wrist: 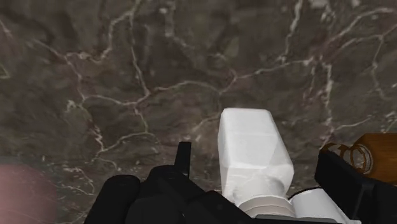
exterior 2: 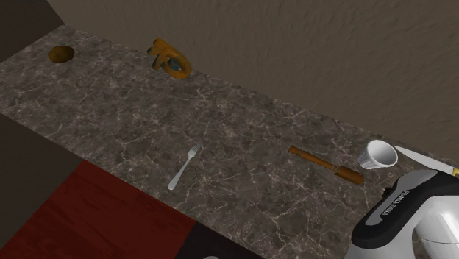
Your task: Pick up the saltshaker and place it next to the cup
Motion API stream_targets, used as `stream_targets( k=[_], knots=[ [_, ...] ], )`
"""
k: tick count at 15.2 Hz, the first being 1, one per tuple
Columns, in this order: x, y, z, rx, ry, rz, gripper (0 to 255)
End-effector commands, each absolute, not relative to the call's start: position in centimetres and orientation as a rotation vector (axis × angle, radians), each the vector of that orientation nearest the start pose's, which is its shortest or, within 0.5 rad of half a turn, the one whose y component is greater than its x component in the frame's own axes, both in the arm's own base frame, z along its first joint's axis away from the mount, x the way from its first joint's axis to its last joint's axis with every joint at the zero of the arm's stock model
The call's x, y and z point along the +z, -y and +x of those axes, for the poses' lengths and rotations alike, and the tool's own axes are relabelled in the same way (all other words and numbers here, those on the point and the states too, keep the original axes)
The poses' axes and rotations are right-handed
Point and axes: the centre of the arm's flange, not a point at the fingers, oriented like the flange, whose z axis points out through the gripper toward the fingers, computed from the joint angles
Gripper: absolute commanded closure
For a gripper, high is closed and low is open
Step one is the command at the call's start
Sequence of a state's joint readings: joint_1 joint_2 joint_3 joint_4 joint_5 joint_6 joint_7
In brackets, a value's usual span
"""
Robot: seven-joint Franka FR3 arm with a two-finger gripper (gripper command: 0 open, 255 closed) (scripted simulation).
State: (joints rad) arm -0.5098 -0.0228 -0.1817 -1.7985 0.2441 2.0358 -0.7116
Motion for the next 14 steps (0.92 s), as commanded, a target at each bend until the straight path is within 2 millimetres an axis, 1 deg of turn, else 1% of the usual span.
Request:
stream_targets(
  k=[1,2,6,14],
  knots=[
    [57.4,36.1,45.6,-0.543,-0.095,-3.08,0],
    [57.4,36.1,45.6,-0.543,-0.095,-3.08,0],
    [62.1,36.1,43.9,-0.543,-0.095,-3.08,0],
    [62.1,36.1,43.9,-0.543,-0.095,-3.08,0]
  ],
)
